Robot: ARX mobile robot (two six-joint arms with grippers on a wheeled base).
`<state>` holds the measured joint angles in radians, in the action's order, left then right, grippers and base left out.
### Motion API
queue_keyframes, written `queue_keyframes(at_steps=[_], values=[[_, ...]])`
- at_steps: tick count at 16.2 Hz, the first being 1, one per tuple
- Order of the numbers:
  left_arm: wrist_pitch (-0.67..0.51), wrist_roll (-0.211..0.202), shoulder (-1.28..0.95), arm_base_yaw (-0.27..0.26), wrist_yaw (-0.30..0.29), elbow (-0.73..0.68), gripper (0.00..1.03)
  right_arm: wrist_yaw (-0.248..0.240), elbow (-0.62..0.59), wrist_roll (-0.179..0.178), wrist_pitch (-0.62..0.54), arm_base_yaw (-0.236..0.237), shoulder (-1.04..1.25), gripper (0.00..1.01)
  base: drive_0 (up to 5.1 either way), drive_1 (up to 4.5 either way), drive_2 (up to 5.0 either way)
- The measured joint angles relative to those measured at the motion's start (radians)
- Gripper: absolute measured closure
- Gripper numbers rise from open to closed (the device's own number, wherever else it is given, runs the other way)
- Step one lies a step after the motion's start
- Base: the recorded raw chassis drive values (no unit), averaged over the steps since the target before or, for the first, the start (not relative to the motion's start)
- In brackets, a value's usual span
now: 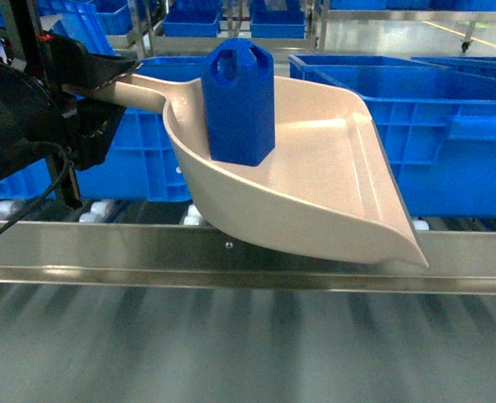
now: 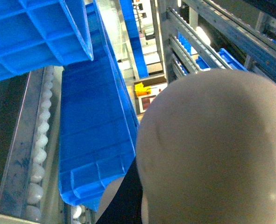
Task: Place part in tray to right shelf
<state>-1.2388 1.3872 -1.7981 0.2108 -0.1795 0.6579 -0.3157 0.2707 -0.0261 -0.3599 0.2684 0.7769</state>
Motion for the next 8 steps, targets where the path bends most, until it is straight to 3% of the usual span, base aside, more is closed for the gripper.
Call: queue_keyframes(at_steps=[8], values=[[0.0, -0.001, 0.0, 0.003, 0.002, 0.002, 0.87, 0.0, 0.0, 0.0, 0.003, 0.0, 0.0, 0.03, 2.6, 2.54, -4.9]])
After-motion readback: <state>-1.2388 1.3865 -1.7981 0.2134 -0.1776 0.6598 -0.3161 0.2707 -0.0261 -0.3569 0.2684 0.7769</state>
